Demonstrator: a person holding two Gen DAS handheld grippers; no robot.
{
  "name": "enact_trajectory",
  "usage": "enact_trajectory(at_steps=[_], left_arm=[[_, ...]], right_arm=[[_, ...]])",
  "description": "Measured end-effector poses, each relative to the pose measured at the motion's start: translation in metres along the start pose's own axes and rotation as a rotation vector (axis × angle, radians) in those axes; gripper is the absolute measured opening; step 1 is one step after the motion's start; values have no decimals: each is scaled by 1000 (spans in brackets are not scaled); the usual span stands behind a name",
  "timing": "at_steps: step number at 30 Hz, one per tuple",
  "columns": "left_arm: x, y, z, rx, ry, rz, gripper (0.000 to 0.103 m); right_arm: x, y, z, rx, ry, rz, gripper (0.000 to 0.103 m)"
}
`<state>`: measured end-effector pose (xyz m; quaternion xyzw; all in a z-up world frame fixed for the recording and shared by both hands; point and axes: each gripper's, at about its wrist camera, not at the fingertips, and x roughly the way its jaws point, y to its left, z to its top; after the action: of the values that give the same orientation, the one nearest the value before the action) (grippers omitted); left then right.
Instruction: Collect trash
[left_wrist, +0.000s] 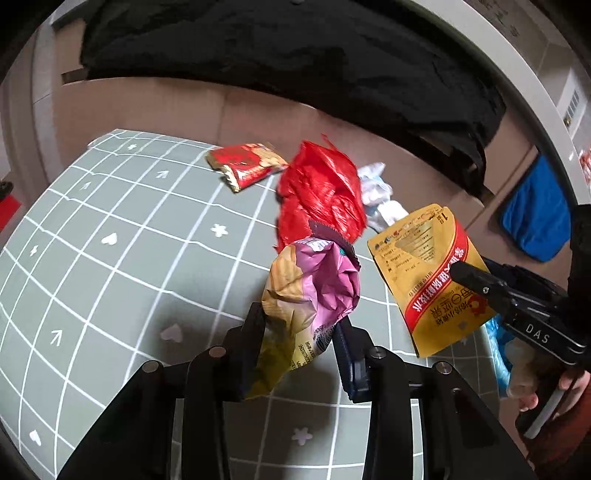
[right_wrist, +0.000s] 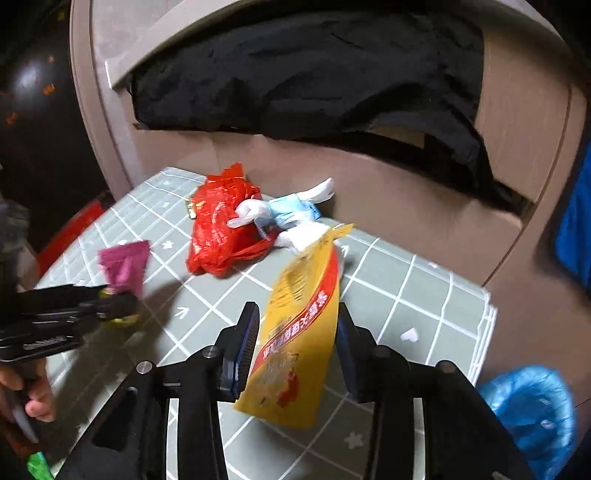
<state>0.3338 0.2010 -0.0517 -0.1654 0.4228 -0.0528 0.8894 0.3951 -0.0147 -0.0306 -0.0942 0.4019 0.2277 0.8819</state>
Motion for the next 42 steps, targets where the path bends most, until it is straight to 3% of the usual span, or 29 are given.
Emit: enact_trajectory(at_steps=[3, 5, 6, 7, 11, 18, 26, 33, 36, 38, 40, 42], left_arm=[[0, 7, -1, -30, 4, -2, 37], [0, 10, -2, -54, 7, -7, 37], [0, 11, -3, -59, 6, -7, 37], [-1, 10, -4, -57, 4, -5, 37], [-8, 1, -4, -37, 0, 2, 37], [-33, -27, -8, -5, -41, -2, 37], [-65, -79, -25, 61, -84, -53, 37], [-70, -96, -46, 58, -69, -62, 37], [-69, -89, -55, 30, -50, -58, 37], [-69, -83, -58, 16, -37, -57, 37], [-65, -77, -60, -2, -26, -62, 37], [-62, -71, -61, -26, -18, -74, 37]], right_arm=[[9, -2, 0, 27, 34, 153, 37], [20, -7, -2, 88, 94, 296, 25], [22, -8, -3, 106, 98, 341, 9], [23, -9, -5, 121, 103, 357, 6], [18, -11, -7, 114, 81, 264, 4], [-12, -19, -18, 114, 73, 274, 4], [-74, -30, -33, 105, -24, 250, 4], [-95, -27, -51, 85, -26, 249, 3], [-95, -35, -61, 109, -49, 229, 5], [-95, -42, -65, 113, -49, 205, 13], [-89, -46, -67, 102, -25, 150, 44], [-78, -49, -70, 86, 7, 111, 49]])
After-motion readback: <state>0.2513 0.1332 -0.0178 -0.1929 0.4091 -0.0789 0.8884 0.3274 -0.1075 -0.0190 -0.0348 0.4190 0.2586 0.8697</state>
